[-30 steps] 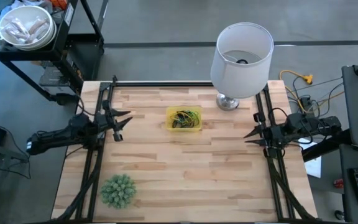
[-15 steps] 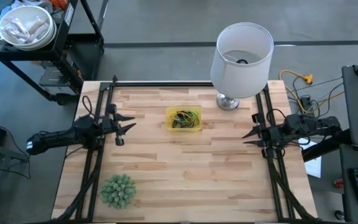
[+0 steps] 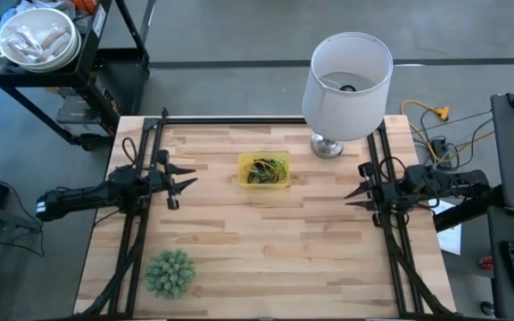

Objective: Pick and place rubber bands into bin
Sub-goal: Return to Home Position

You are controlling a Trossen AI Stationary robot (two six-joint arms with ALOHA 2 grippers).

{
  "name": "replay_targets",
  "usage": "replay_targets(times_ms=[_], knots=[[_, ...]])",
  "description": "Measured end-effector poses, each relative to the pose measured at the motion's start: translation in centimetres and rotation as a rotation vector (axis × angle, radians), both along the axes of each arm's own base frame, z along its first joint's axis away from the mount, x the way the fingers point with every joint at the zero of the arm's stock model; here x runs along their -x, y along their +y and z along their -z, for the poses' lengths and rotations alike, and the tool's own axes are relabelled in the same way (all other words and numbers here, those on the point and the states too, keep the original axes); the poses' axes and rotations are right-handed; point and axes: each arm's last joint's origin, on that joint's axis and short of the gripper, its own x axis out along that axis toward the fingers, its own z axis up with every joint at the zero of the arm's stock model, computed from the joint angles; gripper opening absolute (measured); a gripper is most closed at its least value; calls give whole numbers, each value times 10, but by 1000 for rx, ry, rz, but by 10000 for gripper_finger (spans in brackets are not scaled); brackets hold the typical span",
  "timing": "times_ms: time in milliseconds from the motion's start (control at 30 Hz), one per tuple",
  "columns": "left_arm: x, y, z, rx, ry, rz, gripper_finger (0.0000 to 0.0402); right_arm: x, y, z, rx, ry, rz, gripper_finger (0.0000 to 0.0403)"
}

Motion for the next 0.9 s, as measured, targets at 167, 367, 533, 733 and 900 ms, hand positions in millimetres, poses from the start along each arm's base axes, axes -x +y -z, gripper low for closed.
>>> replay_targets(times_ms=[167, 367, 533, 733, 900], knots=[[-1, 0, 1, 2, 12, 0, 101, 0, -1, 0, 15, -4, -52, 68], [-1, 0, 1, 3, 11, 0, 101, -5, -7, 10, 0, 2, 82, 68], [-1, 0, 2, 4, 17, -1, 101, -10, -11, 28, -18, 59, 172, 68], [-2, 0, 2, 5, 22, -3, 101, -14, -12, 39, -20, 55, 181, 68], [-2, 0, 2, 4, 19, -3, 101, -15, -12, 43, -16, 64, 183, 68]])
